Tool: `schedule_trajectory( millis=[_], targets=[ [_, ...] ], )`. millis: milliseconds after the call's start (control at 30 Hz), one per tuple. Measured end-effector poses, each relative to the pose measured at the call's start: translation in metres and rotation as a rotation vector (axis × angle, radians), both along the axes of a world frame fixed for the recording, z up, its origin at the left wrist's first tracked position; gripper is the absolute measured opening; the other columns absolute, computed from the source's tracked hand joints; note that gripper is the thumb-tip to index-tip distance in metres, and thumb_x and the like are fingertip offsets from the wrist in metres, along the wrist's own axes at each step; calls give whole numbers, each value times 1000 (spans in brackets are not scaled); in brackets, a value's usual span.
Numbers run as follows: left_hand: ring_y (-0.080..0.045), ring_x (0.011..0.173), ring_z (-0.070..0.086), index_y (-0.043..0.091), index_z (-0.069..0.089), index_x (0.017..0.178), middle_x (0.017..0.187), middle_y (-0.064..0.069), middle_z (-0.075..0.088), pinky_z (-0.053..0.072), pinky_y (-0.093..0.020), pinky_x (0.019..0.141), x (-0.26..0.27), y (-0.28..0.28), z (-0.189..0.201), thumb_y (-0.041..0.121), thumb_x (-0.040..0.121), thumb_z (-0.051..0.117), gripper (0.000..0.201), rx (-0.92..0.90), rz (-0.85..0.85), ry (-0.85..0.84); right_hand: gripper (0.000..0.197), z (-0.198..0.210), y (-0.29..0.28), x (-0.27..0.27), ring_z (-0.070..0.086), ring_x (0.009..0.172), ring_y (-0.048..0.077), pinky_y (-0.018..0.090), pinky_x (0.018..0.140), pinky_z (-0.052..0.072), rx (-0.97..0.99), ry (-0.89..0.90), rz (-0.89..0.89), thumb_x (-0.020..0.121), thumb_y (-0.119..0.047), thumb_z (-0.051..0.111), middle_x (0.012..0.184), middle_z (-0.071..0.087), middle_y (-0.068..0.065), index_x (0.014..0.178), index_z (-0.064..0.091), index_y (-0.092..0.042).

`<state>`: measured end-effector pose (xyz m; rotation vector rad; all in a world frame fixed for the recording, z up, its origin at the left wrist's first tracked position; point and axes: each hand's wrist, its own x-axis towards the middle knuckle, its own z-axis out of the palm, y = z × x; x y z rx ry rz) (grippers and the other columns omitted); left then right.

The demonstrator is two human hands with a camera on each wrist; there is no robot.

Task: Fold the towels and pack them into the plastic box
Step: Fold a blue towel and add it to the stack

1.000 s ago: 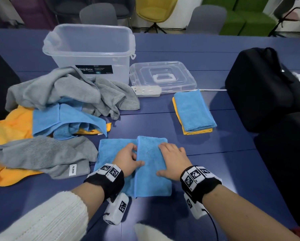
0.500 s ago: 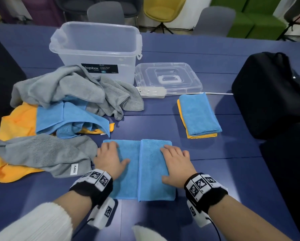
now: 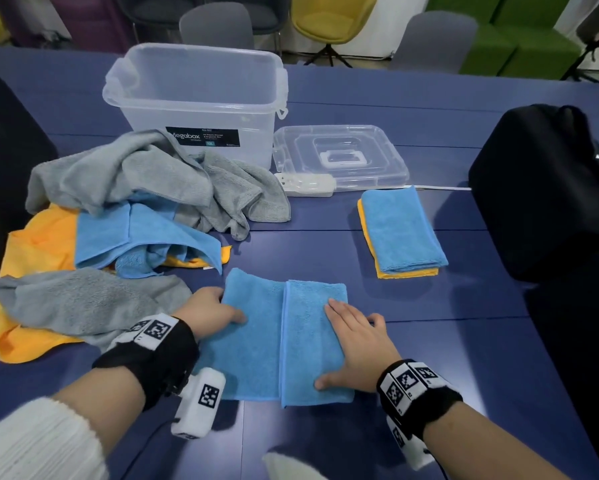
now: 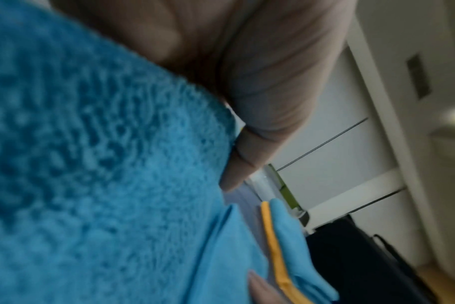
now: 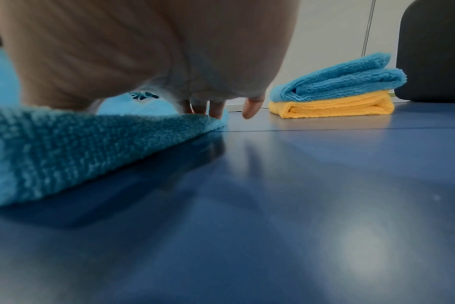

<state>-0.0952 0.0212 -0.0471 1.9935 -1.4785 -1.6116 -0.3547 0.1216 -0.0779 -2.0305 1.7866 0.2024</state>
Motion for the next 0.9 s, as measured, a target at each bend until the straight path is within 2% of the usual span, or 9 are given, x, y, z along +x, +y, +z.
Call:
schedule_trajectory(
  millis=[167,267,367,533,600,633,700,800,900],
  targets=[
    [-27,77,61,11,44,94,93,-18,60,54,-50,74,-38,17,28,16,49,75,55,-58,-26,202,131,2,-2,2,3,146,9,40,111,8,-15,-9,1,54,-84,59,160,-2,-9,153,0,-21],
    [-20,73,60,14,38,103,90,-7,61,53,-40,69,-69,28,26,14,60,83,62,-161,-116,167,133,3,-2,2,9,145,9,41,109,12,-44,-20,-7,52,-84,59,160,4,-8,152,0,-19],
    [-21,81,62,21,32,106,98,-7,61,51,-34,70,-97,34,10,21,65,79,63,-235,-203,95,131,1,-2,2,12,144,9,40,105,17,-58,-49,-10,55,-81,60,159,10,-8,152,1,-17],
    [-15,75,57,20,26,121,88,0,55,45,-23,64,-131,41,-5,13,74,73,67,-249,-199,73,101,-1,0,-12,12,144,10,28,100,14,-142,-232,-112,69,-56,63,152,27,-7,150,16,-20],
    [-13,71,57,18,23,129,83,3,54,43,-19,58,-136,41,-8,14,74,74,75,-267,-230,41,81,-3,4,-21,22,140,12,25,99,16,-191,-287,-163,74,-37,59,145,37,-6,146,27,-20],
    [-15,73,58,17,22,132,84,3,55,45,-20,60,-137,41,-10,17,73,75,79,-273,-257,17,69,-3,6,-25,32,134,13,25,97,20,-227,-330,-202,75,-28,56,138,45,-8,141,36,-21],
    [-20,85,61,16,17,138,95,-2,60,49,-27,74,-138,42,-11,23,72,78,90,-277,-304,-11,40,-6,10,-28,50,111,14,28,90,34,-269,-444,-322,81,-19,52,114,58,-11,121,51,-23],
    [-17,88,60,21,15,144,106,-4,60,46,-26,79,-134,43,-11,38,75,76,94,-248,-336,2,2,-4,8,-24,56,76,9,31,76,47,-246,-633,-525,92,-23,55,81,61,-11,92,55,-21],
    [-14,86,59,22,40,127,101,3,59,49,-32,86,-118,39,-10,40,79,71,59,-330,-312,-18,28,-3,3,-18,52,62,7,27,65,46,-187,-642,-637,85,-41,66,69,59,-8,82,55,-16]
  ],
)
